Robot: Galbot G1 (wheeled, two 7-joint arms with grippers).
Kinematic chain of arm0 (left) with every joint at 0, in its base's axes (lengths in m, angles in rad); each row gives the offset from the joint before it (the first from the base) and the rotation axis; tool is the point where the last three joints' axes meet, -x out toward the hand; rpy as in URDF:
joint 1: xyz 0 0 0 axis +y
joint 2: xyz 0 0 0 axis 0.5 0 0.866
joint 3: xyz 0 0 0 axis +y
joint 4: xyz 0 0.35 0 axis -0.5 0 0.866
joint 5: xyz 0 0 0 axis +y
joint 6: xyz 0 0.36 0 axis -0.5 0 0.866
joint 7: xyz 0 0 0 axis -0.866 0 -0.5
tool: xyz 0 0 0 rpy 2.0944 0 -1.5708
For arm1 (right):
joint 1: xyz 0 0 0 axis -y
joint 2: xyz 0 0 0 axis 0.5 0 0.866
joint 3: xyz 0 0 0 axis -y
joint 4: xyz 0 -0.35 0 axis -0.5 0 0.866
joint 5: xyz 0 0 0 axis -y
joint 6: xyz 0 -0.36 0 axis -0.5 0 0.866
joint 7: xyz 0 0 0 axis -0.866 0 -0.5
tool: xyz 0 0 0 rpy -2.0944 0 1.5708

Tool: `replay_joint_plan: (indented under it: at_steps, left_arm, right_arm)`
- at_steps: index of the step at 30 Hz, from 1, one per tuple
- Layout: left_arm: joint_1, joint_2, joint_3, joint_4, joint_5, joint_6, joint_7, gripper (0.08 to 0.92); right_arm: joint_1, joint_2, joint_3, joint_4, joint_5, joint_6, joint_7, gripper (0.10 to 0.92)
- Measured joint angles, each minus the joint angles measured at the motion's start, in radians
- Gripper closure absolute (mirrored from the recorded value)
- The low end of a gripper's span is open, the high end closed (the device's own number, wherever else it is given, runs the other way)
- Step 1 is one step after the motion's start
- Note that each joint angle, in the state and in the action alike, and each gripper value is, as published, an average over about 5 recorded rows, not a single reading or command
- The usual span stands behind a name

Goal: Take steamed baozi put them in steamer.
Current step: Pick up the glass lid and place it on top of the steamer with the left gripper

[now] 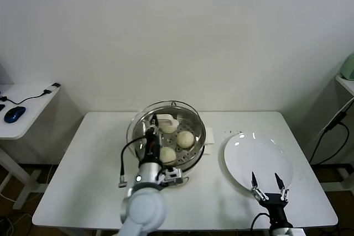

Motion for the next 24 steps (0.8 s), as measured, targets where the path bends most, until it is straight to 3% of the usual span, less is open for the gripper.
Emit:
replay_joint_plan:
  at_steps: [11, 24]
  left_arm:
    - [-0.029, -0.078, 0.039, 0.095, 0.091, 0.011, -0.004, 0.867]
    - [-0.049, -0.094, 0.026, 0.175, 0.129, 0.022, -0.004, 0.867]
  right_arm:
    - [-0.013, -0.005, 0.004, -0.015, 0.006, 0.021, 0.004, 0.203]
    - [-0.017, -0.004, 0.007, -0.016, 0.007, 0.032, 0.006, 0.203]
